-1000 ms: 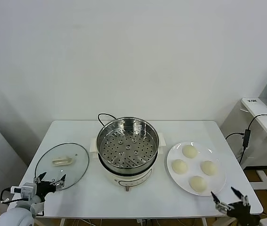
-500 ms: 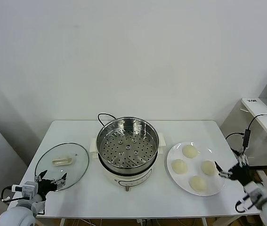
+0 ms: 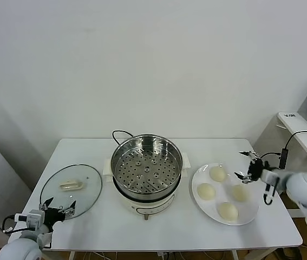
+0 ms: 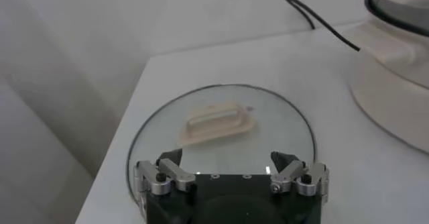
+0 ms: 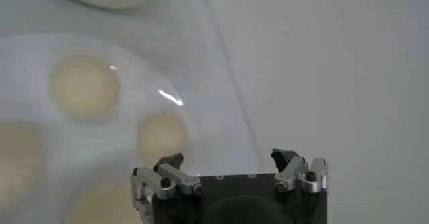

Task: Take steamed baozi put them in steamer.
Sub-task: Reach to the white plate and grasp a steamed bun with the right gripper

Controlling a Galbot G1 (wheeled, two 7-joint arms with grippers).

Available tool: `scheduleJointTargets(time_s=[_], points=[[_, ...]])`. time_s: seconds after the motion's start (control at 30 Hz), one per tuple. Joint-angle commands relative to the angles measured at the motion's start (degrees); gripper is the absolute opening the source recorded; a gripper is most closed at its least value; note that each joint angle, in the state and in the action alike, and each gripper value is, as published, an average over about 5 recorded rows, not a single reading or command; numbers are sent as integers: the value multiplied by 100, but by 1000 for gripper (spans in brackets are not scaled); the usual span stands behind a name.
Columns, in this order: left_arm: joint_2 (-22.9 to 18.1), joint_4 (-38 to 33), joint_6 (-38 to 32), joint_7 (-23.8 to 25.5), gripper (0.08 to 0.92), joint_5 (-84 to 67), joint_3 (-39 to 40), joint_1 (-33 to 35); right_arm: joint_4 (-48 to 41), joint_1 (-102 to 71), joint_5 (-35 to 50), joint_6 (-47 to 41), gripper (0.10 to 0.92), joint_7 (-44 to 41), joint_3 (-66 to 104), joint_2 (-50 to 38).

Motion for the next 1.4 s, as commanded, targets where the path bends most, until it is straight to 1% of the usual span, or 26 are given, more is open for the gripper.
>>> scheduleJointTargets(time_s=[0.03,0.23,0.43,0.77,1.13,1.3,1.4], points=[[-49,29,80,-16,823,30,-23,-10,-1579,3519,341,214,823,-1757,-3545,-18],[-94,68,107,-16,823,29,-65,2,-2348,4237,768,293,823,-2130,-4605,598],[-91,95,105,-4,823,31,-73,-4,-2767,4257,920,329,823,-2128,-4833,1055],[-38,111,111,11,823,17,-119,-17,-3225,3928,417,383,823,-1984,-4626,1557],[-21,137,129,13,823,14,-134,-7,-3505,3730,108,396,822,-1954,-4526,1817],[-27,142,144,12,823,15,-121,-22,-3559,3621,-22,399,802,-1936,-4422,1866],[-36,140,149,11,823,16,-113,-23,-3612,3543,-88,402,770,-1889,-4276,1901]])
